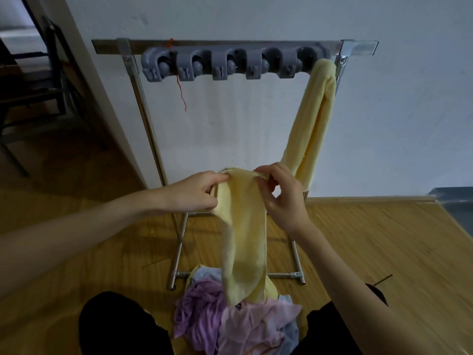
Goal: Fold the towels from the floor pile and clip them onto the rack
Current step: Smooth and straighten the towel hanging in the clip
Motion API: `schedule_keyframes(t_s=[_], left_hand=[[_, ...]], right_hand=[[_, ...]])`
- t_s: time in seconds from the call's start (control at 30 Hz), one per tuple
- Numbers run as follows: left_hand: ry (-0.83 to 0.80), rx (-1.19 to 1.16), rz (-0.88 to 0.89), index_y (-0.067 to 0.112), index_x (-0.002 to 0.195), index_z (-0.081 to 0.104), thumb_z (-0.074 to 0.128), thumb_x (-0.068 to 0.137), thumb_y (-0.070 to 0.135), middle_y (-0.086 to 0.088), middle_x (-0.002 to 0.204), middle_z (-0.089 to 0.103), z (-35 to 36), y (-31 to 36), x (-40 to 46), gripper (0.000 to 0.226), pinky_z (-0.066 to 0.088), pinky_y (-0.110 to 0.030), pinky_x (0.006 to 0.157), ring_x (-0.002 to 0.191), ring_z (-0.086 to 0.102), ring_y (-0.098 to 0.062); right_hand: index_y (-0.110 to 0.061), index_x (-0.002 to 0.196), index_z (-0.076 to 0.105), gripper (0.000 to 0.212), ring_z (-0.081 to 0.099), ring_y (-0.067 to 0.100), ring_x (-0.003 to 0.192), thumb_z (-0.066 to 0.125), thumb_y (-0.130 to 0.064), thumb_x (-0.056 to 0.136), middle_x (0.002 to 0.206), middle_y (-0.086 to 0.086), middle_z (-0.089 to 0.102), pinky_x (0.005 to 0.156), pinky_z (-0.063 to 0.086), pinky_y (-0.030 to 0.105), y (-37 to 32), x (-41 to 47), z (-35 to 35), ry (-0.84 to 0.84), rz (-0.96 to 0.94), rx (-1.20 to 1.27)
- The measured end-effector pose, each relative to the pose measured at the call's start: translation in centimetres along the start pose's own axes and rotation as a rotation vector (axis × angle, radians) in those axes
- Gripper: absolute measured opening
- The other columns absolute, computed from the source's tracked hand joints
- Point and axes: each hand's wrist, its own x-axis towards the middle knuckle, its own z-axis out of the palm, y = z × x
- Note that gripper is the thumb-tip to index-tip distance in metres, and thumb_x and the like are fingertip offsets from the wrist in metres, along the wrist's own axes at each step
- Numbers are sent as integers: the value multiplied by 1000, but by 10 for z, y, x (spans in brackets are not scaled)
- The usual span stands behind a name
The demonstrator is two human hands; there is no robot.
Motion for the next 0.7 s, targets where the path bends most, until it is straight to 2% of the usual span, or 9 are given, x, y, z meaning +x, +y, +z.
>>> schedule_keyframes(t_s=[0.03, 0.13, 0.2, 0.27, 0.33, 0.4, 0.47, 0.57, 0.7], left_hand=[[2, -17, -9, 1, 135, 45, 53, 74, 18, -20, 117, 55, 2, 0, 0, 64, 51, -39, 87, 107, 56, -32], [13, -98, -32, 4, 142, 36, 62, 86, 2, 4, 114, 53, 5, -4, 1, 62, 50, -17, 86, 112, 55, -15], [30, -171, -34, 4, 140, 40, 64, 83, -2, 10, 110, 56, 6, -6, 2, 62, 50, -17, 87, 107, 58, -9], [60, -221, -29, 5, 134, 48, 67, 81, -2, 6, 111, 62, 6, -6, 2, 56, 50, -19, 89, 104, 62, -10], [84, -241, -8, 13, 120, 56, 67, 80, -4, -11, 114, 65, 8, -5, 1, 44, 51, -22, 88, 102, 65, -18], [100, -221, 28, 28, 98, 55, 67, 80, -5, -23, 116, 62, 10, -4, 0, 40, 52, -19, 82, 100, 64, -22], [109, -211, 46, 34, 91, 50, 67, 80, -5, -27, 117, 60, 11, -2, -2, 44, 52, -23, 82, 99, 62, -23], [103, -228, 41, 22, 104, 54, 67, 80, -5, -28, 117, 59, 13, -2, -3, 39, 51, -36, 88, 104, 62, -31], [99, -234, 42, 2, 124, 52, 67, 79, -8, -25, 115, 61, 15, -1, -2, 48, 52, -31, 86, 103, 63, -28]], right_hand=[[-4, 100, 65, 16, 52, 17, 71, 57, -1, 87, 85, 2, 59, 62, 48, 29, 0, -3, 2, -24, -8, 4], [-6, 101, 65, 16, 49, 14, 71, 59, -3, 87, 87, 1, 57, 61, 48, 31, -1, -11, 6, -77, -40, 5], [-7, 102, 65, 15, 47, 10, 72, 61, -6, 88, 88, -2, 55, 61, 47, 29, -1, -17, 9, -108, -67, -7], [-6, 104, 65, 16, 46, 7, 73, 63, -10, 88, 88, -5, 52, 61, 47, 28, -3, -22, 14, -131, -88, -16], [-6, 105, 65, 18, 45, 6, 72, 62, -14, 89, 88, -6, 51, 60, 47, 27, -4, -25, 18, -138, -91, -10], [-5, 105, 65, 19, 46, 6, 72, 62, -14, 89, 87, -3, 53, 59, 47, 27, -6, -27, 21, -138, -93, -8], [-4, 107, 65, 20, 47, 8, 72, 64, -11, 88, 87, 1, 55, 60, 47, 28, -8, -29, 24, -151, -104, -2], [-4, 110, 65, 23, 47, 8, 75, 62, -12, 88, 90, 3, 56, 61, 49, 32, -7, -33, 27, -194, -116, -13], [-6, 114, 63, 34, 51, 12, 79, 65, -12, 81, 94, 2, 57, 60, 49, 36, -6, -35, 28, -232, -117, -35]])
